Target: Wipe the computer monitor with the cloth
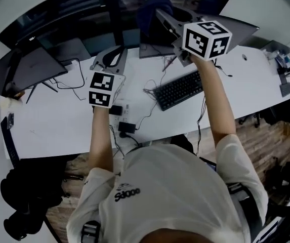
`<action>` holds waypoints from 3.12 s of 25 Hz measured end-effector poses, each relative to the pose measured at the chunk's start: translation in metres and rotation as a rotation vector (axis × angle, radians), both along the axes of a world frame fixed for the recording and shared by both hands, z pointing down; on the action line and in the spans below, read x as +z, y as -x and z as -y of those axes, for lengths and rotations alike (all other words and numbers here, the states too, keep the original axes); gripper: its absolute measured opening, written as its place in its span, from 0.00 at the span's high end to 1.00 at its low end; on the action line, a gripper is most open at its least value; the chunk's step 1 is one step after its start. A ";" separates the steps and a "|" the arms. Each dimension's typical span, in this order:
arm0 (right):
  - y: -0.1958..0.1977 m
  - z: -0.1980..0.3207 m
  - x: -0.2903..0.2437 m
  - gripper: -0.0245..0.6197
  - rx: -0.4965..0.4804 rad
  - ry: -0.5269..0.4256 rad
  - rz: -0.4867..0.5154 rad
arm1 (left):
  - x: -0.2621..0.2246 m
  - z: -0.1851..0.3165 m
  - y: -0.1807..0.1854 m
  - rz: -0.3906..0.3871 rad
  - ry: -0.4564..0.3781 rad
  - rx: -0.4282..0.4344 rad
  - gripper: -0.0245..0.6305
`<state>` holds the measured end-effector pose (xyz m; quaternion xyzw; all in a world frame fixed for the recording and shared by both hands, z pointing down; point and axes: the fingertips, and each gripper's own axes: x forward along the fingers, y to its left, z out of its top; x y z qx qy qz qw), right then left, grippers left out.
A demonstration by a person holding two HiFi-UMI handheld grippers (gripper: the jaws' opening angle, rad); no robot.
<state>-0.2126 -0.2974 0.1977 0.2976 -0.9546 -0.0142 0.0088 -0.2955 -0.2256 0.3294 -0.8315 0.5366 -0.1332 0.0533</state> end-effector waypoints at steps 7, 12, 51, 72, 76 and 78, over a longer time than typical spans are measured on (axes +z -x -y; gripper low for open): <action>0.008 0.057 0.022 0.82 0.194 -0.063 -0.165 | 0.010 -0.014 0.014 0.013 0.003 -0.051 0.92; -0.003 0.067 0.046 0.82 0.213 -0.078 -0.281 | 0.025 -0.015 0.003 -0.002 0.044 -0.066 0.92; -0.280 0.162 0.051 0.82 0.220 0.044 -0.208 | -0.012 0.085 -0.207 -0.114 -0.022 -0.028 0.92; -0.523 0.239 0.056 0.82 0.452 0.121 0.029 | -0.011 0.173 -0.359 -0.145 -0.036 0.012 0.92; -0.546 0.250 0.055 0.82 0.441 0.104 -0.002 | -0.014 0.184 -0.383 -0.144 -0.051 0.017 0.92; -0.557 0.255 0.055 0.82 0.445 0.096 -0.006 | -0.013 0.187 -0.392 -0.143 -0.052 0.017 0.92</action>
